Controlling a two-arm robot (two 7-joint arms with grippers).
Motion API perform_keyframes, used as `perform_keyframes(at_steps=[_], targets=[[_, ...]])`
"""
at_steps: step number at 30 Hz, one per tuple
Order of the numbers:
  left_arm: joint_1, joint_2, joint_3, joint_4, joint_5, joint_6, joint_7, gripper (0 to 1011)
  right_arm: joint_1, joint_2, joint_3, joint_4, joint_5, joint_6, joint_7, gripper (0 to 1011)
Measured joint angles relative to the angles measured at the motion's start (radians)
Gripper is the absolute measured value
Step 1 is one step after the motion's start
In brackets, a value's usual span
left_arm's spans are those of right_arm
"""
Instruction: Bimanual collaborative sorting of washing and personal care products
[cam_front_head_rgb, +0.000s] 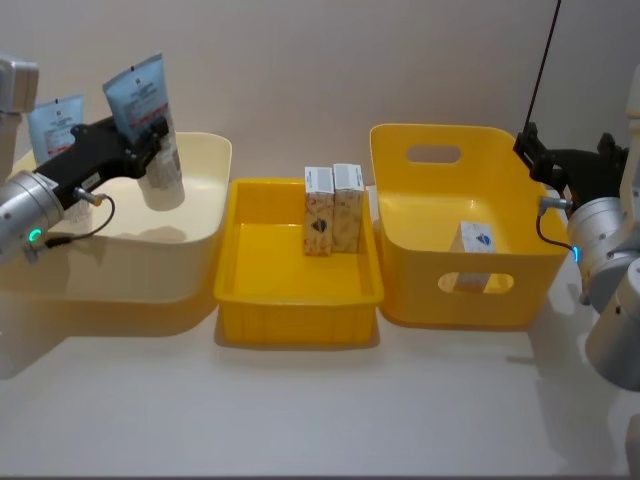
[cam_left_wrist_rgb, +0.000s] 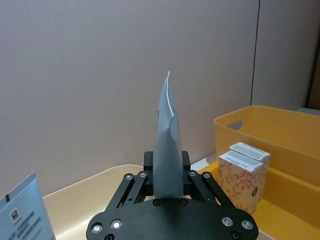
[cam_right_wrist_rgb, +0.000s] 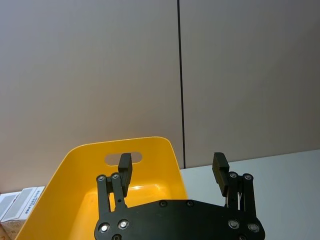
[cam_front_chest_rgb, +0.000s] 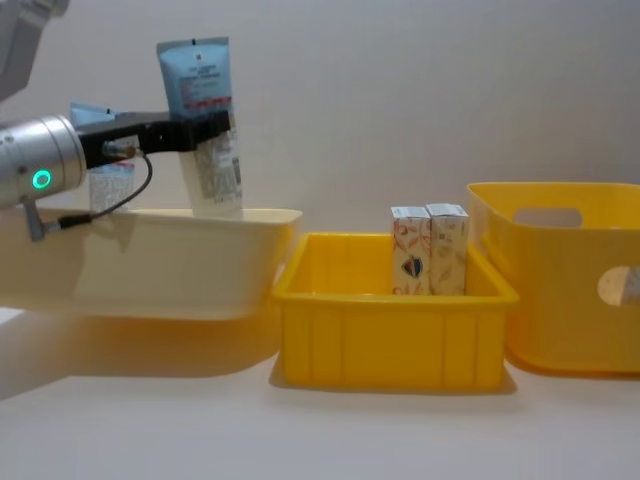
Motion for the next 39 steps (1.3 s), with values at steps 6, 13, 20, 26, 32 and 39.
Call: perform_keyframes(at_steps=[6, 13, 20, 26, 32, 39], targets=[[0.003, 0.017, 0.012, -0.055, 0.003, 0.034, -0.002, 278, 0.0, 0.0, 0.0, 0.0, 0.0, 0.0, 0.0, 1001], [0.006, 0.041, 0.022, -0.113, 0.007, 0.065, -0.006, 278, 0.0, 0.0, 0.0, 0.0, 0.0, 0.0, 0.0, 1001], [0.003, 0.058, 0.035, -0.135, 0.003, 0.087, -0.033, 278, 0.0, 0.0, 0.0, 0.0, 0.0, 0.0, 0.0, 1001], [-0.001, 0.064, 0.045, -0.133, -0.013, 0.1, -0.067, 278, 0.0, 0.0, 0.0, 0.0, 0.0, 0.0, 0.0, 1001], [-0.004, 0.066, 0.049, -0.13, -0.024, 0.101, -0.084, 277, 0.0, 0.0, 0.0, 0.0, 0.0, 0.0, 0.0, 1001], [-0.028, 0.062, 0.054, -0.108, -0.037, 0.08, -0.112, 278, 0.0, 0.0, 0.0, 0.0, 0.0, 0.0, 0.0, 1001]])
